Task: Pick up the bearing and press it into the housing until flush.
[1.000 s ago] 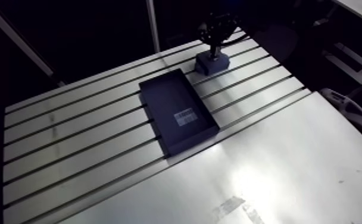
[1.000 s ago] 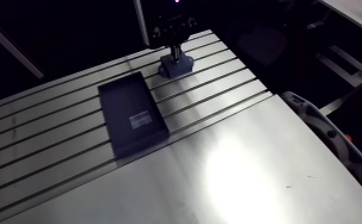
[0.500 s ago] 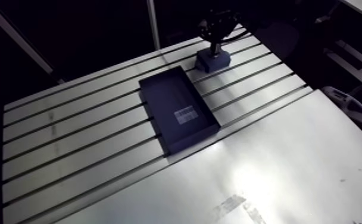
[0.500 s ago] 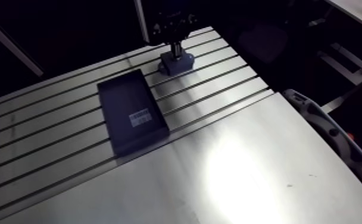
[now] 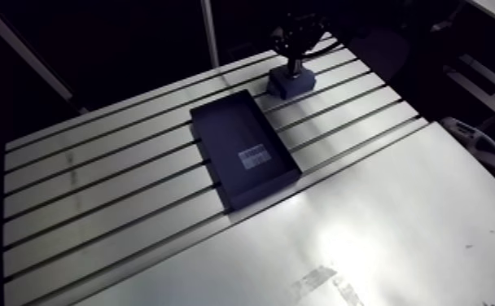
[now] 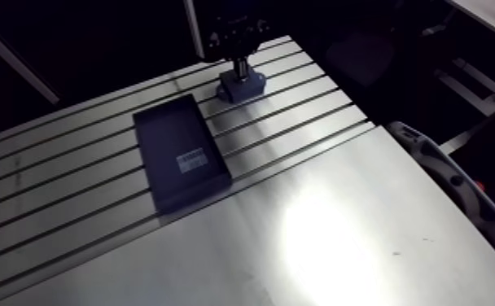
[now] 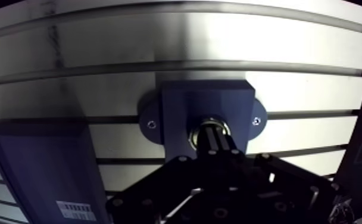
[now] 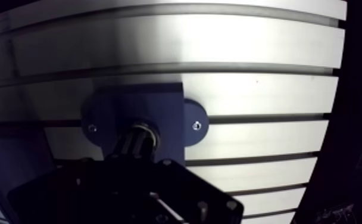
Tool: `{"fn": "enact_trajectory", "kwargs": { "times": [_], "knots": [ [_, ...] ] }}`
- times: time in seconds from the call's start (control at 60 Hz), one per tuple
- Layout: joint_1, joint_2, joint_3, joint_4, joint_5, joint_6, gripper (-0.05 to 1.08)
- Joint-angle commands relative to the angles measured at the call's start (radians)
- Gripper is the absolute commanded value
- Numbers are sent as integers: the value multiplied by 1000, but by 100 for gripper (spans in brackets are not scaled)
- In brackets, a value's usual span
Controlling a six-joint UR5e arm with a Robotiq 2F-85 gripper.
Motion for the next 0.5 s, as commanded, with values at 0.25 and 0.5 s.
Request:
{"fn": "enact_trajectory", "kwargs": {
  "times": [0.25, 0.5],
  "knots": [
    [0, 0, 2, -1, -3, 0, 108],
    [0, 6, 6, -2, -3, 0, 108]
  ]
}}
